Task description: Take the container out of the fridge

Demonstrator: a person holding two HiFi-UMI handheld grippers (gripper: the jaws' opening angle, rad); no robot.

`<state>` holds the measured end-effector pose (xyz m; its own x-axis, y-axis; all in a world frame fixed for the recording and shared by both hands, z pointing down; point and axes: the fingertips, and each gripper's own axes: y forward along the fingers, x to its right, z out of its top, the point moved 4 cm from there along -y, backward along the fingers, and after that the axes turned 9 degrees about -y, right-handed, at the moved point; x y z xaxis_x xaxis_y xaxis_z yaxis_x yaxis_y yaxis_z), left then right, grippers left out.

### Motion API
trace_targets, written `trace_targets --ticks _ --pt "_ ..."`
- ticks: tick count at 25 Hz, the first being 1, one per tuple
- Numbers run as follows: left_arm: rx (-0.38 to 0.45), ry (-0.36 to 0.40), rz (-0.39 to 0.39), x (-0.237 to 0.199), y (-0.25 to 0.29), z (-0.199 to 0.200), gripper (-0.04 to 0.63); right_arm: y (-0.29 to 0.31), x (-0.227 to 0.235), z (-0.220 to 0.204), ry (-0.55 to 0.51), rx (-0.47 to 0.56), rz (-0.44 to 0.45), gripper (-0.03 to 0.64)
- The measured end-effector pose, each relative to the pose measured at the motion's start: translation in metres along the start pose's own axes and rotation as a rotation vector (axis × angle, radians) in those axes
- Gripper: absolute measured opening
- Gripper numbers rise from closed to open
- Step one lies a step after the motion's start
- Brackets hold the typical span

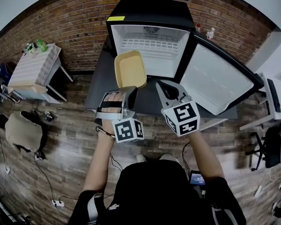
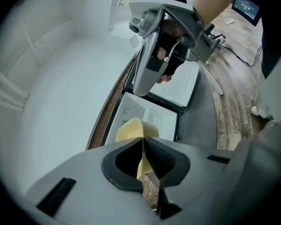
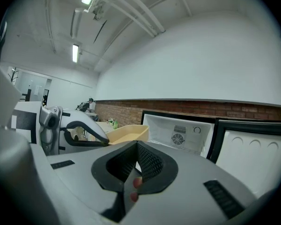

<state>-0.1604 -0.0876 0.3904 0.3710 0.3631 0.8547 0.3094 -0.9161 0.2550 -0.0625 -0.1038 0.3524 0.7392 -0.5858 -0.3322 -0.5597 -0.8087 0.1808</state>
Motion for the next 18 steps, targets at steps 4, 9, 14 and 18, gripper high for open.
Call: trace_targets --ticks 4,9,14,18 --pt "-0.015 -0.008 0.007 -0.002 0.005 0.006 0.032 -0.002 0.012 -0.002 0.004 0.003 0.008 0.04" --pt "-0.027 -0.008 0.009 -0.002 0.009 0.02 0.032 -0.008 0.025 0.0 0.002 0.01 0.023 0.04" --pt "-0.03 -0.008 0.012 0.001 0.011 0.032 0.032 -0.014 0.032 0.001 -0.003 0.019 0.033 0.04" --pt "-0.036 -0.005 0.008 0.005 0.013 0.037 0.032 -0.017 0.035 -0.002 0.0 0.022 0.039 0.04"
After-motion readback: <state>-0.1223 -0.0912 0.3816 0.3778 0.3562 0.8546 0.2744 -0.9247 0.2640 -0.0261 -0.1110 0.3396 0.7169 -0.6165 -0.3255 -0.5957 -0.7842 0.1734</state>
